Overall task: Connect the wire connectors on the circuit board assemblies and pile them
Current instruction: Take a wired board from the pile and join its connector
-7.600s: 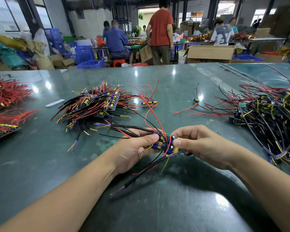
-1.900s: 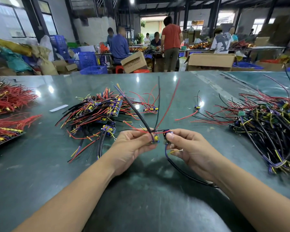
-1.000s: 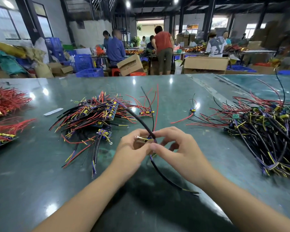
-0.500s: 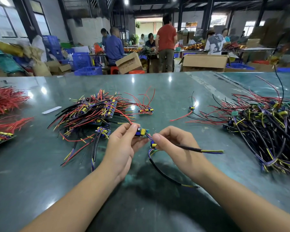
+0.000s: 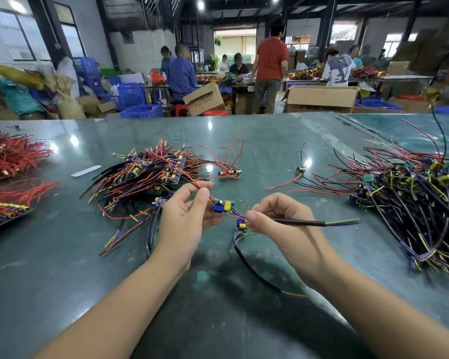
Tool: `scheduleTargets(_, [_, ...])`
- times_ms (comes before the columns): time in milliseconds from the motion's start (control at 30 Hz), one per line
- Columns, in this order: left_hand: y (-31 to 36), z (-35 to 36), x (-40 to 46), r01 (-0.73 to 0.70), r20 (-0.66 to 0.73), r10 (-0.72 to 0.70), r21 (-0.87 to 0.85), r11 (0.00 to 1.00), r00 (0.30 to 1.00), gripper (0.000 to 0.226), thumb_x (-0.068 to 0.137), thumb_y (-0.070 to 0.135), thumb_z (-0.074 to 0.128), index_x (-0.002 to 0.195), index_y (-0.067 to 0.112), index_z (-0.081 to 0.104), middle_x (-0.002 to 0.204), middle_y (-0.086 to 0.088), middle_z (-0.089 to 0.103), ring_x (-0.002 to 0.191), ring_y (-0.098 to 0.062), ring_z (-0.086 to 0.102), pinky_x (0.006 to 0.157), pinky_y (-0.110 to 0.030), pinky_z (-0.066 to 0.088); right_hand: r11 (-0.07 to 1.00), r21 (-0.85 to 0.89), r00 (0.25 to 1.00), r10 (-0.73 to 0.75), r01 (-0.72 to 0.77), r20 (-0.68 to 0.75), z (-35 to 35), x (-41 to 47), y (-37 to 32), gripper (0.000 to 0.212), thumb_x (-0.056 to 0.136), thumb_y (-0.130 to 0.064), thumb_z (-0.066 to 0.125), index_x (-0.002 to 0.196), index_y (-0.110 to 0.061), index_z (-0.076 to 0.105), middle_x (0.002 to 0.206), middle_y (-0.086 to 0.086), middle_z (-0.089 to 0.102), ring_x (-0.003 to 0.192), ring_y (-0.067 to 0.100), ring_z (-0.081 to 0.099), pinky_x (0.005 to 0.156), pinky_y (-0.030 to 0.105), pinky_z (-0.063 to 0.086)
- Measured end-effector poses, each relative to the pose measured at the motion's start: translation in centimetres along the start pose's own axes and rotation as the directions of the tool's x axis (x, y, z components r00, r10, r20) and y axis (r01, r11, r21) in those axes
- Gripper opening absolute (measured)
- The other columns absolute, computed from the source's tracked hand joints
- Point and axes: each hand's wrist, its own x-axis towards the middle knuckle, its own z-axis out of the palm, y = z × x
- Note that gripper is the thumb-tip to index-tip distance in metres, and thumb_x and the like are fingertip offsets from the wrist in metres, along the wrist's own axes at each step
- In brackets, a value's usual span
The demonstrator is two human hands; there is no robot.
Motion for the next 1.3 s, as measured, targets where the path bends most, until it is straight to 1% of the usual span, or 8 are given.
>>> scheduleTargets(67, [0.1,0.2,-0.3,0.010,0.067,-0.007,-0.044,0.999,0.998,0.011,0.095,0.013,0.050,0.091,0.016,0.060,0.070,-0.004,0.072,0.065,-0.019,0.071,0.057,-0.023,0.055,1.000,0.014,1.000,-0.015,0.015,0.026,0.0,-0.1,0.1,0.010,0.082,-0.007,0.070,0.088,-0.012,0.062,0.082,0.003,0.068,0.074,0.018,0.066,0.077,0.035,0.055])
scheduleTargets(167, [0.2,0.7,-1.0,0.039,0.196,-0.018,-0.104,0.994,0.981,0.006,0.093,0.009,0.051,0.092,0.011,0.056,0.070,-0.008,0.072,0.065,-0.020,0.072,0.058,-0.023,0.055,0.998,-0.046,0.997,-0.049,0.052,0.060,0.3,-0.3,0.4,0.021,0.079,-0.016,0.064,0.098,-0.026,0.064,0.094,0.011,0.067,0.082,0.038,0.062,0.081,0.048,0.052])
scheduleTargets(267, [0.1,0.9,-1.3,0.015,0.248,0.004,-0.075,0.997,0.969,0.005,0.092,0.008,0.052,0.092,0.010,0.057,0.068,-0.006,0.071,0.063,-0.016,0.070,0.059,-0.023,0.055,0.984,-0.149,0.995,-0.092,0.098,0.047,0.6,-0.4,0.8,0.014,0.084,-0.016,0.070,0.091,-0.028,0.067,0.085,0.007,0.070,0.081,0.032,0.064,0.074,0.040,0.052])
scheduleTargets(433, [0.0,0.8,-0.8,-0.048,0.083,0.045,0.046,0.998,0.996,0.015,0.092,0.009,0.056,0.080,0.014,0.064,0.068,-0.001,0.071,0.059,-0.013,0.068,0.057,-0.021,0.054,0.978,-0.182,0.995,-0.101,0.103,0.017,0.6,-0.2,1.0,0.011,0.085,-0.012,0.069,0.090,-0.023,0.068,0.081,-0.001,0.073,0.078,0.024,0.068,0.074,0.037,0.055])
scheduleTargets(533, [0.1,0.7,-0.4,-0.029,-0.030,0.028,-0.021,0.999,0.999,0.017,0.090,0.007,0.058,0.076,0.010,0.067,0.061,0.001,0.065,0.056,-0.011,0.064,0.056,-0.020,0.053,0.981,-0.163,0.994,-0.096,0.102,0.045,0.8,-0.2,0.9,0.011,0.086,-0.012,0.069,0.091,-0.022,0.069,0.081,-0.001,0.074,0.077,0.022,0.070,0.076,0.039,0.057])
scheduleTargets(767, [0.3,0.5,0.2,0.061,-0.131,-0.081,-0.149,0.987,0.988,0.020,0.092,0.004,0.055,0.078,0.007,0.069,0.064,0.002,0.069,0.055,-0.008,0.064,0.056,-0.018,0.054,0.978,-0.178,0.994,-0.110,0.111,0.012,1.1,-0.3,1.0,0.012,0.084,-0.012,0.071,0.089,-0.023,0.069,0.080,-0.002,0.073,0.076,0.023,0.069,0.076,0.043,0.056])
scheduleTargets(967, [0.6,-0.1,0.8,0.057,-0.265,-0.113,-0.211,0.976,0.958,0.020,0.094,0.005,0.054,0.080,0.010,0.068,0.071,-0.002,0.070,0.060,-0.009,0.066,0.056,-0.017,0.053,0.981,-0.172,0.996,-0.086,0.092,0.038,1.1,-0.5,0.8,0.013,0.084,-0.012,0.071,0.085,-0.024,0.068,0.077,-0.004,0.073,0.075,0.021,0.070,0.075,0.037,0.057])
scheduleTargets(1300, [1.5,-3.0,2.8,-0.017,-0.420,-0.139,-0.347,0.938,0.897,0.019,0.096,0.010,0.052,0.081,0.009,0.063,0.059,0.003,0.068,0.055,-0.008,0.065,0.055,-0.017,0.053,0.979,-0.188,0.995,-0.066,0.078,0.069,0.8,-0.8,0.9,0.013,0.084,-0.011,0.070,0.084,-0.023,0.069,0.077,-0.002,0.073,0.075,0.022,0.070,0.071,0.029,0.055])
